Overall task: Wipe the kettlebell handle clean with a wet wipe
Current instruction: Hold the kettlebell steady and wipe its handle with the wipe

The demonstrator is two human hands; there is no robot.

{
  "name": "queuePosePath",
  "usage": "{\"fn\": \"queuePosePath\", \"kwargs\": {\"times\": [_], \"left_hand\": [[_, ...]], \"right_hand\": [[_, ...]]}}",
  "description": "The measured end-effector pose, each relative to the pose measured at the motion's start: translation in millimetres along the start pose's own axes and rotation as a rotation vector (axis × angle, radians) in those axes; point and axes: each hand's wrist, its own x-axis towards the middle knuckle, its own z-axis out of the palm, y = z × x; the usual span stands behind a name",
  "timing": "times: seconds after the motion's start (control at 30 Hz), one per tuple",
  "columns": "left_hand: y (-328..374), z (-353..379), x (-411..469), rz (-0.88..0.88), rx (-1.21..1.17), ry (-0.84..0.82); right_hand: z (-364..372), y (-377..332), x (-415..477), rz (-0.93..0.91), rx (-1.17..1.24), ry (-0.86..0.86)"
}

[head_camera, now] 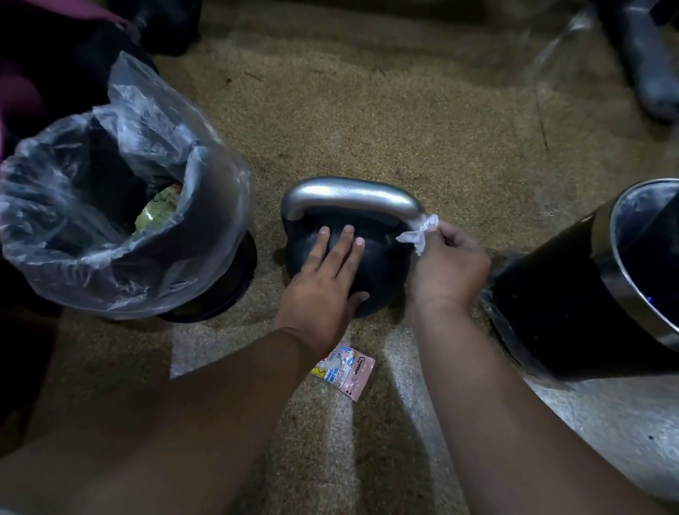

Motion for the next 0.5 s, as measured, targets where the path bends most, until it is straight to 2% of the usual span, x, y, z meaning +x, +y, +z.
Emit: {"fn": "queuePosePath", "kwargs": {"times": [0.33,0.43,0.5], "left_hand": [[1.2,-2.3,0.5,-0.005,-0.048,-0.014],[2.8,-9.3,2.0,-0.007,-0.156,-0.004],[2.4,-19.8,0.3,-0.045,-0.321,0.071]], "right_hand": [[-2.8,6.6,-0.9,-0.016,0.012,-0.036],[-13.6,18.1,-4.9,0.051,0.001,-0.115],[-21.4,18.6,-10.6,0.046,0.013,-0.173]]}}
